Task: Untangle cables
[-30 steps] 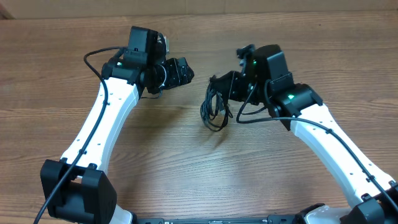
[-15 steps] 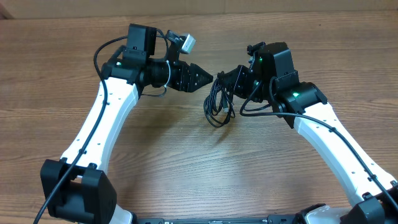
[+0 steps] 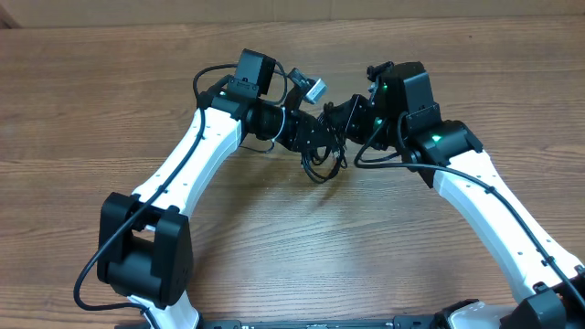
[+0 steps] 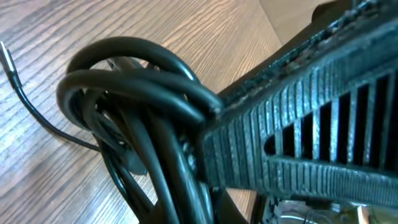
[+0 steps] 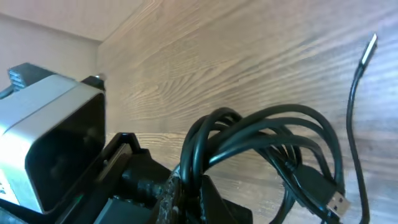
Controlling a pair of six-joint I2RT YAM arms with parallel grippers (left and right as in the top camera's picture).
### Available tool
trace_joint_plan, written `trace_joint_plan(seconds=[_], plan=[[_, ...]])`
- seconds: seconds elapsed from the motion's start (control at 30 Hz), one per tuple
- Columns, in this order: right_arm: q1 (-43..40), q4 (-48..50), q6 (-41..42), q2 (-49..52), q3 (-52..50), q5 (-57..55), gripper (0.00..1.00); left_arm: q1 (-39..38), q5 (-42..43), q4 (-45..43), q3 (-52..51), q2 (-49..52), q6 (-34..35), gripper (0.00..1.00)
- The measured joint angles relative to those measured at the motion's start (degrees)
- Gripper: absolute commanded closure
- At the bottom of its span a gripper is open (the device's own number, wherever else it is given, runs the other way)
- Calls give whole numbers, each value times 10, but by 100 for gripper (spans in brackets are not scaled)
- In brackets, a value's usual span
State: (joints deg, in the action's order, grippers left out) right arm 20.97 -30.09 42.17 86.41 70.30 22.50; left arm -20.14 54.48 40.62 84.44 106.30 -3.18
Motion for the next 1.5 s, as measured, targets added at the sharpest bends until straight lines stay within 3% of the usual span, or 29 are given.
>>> trace_joint_plan(seconds=[0.37, 0.4, 0.57, 0.67, 0.73, 0.9, 1.13, 1.33, 1.4, 1.5], plan=[[-97, -146, 16, 0, 3, -90, 96, 45, -15, 0, 0, 5, 16, 96], [-97, -129, -5, 0, 3, -78, 91, 45, -16, 0, 0, 5, 16, 96], [-84, -21, -98, 0, 3, 46, 46, 44, -14, 0, 0, 5, 15, 96], [-64, 4, -117, 0, 3, 78, 43, 44, -6, 0, 0, 5, 15, 96], [-44, 14, -118, 0, 3, 85, 44, 44, 1, -1, 0, 5, 15, 96], [-11, 60, -99, 37, 3, 75, 63, 44, 16, -1, 0, 5, 15, 96], [5, 89, -91, 68, 3, 71, 75, 44, 15, 0, 0, 7, 15, 96], [5, 118, -91, 85, 4, 73, 96, 45, -1, 1, 0, 8, 15, 96], [6, 112, -87, 85, 4, 67, 96, 45, -2, 1, 0, 9, 15, 93], [12, 74, -55, 85, 13, 32, 96, 45, -4, 2, 0, 14, 15, 80]])
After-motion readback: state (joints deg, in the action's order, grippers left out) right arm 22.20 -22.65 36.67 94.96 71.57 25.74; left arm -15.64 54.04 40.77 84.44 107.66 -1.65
